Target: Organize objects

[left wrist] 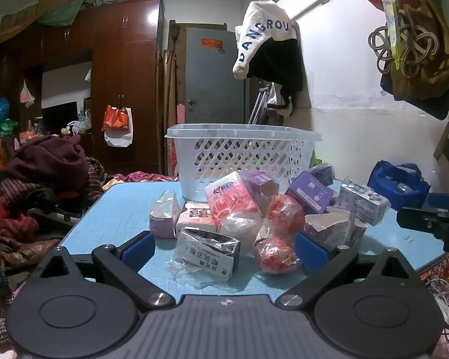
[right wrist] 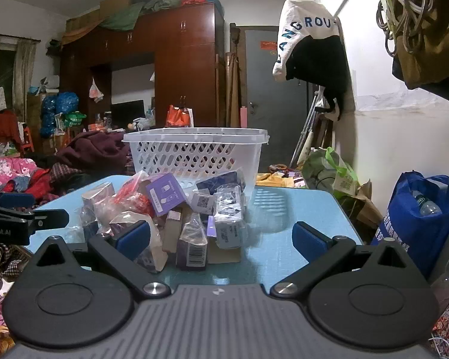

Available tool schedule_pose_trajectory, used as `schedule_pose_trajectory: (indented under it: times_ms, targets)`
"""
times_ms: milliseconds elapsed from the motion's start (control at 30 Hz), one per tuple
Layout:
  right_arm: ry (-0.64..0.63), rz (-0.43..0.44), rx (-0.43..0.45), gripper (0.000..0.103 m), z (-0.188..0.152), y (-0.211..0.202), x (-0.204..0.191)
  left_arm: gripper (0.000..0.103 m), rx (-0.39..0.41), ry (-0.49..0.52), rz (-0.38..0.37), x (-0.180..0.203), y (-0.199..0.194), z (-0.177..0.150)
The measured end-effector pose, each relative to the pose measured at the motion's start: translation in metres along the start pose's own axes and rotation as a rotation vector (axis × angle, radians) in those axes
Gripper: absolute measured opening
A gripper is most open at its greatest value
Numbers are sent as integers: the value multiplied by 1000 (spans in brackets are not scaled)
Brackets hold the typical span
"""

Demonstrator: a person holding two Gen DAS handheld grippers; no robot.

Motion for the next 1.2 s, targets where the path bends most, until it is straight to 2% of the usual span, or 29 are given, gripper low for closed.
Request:
schedule_pose_trajectory:
  times_ms: [333,500,600,800,867,1200]
  targets:
    - [-6,-4,14,103,0,-1,0,102,-1,-10,-27,0,5,-2]
    - [1,9,28,103,0,-1,2,103,91,-10,-11,0,1,-1]
    - [22,20,39,103,0,-1,4,103,43,9,-22,0,4,2]
    - [23,33,45,103,-1,-1,5,103,33,61,-18,5,6,-1]
    - [19,55,51,103,-2,-2,4,103,24,64,-29,6,7,-3]
    - [-13,48,74,103,-1,-4,-1,103,12,60,-54,6,7,-4]
Point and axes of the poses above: each gripper's, at about its wrist camera, not at the fingertips, and y roughly the way its jaws point, x to its right, z to its top, the point moved 2 cm from there along y, roughly the way its jaws point
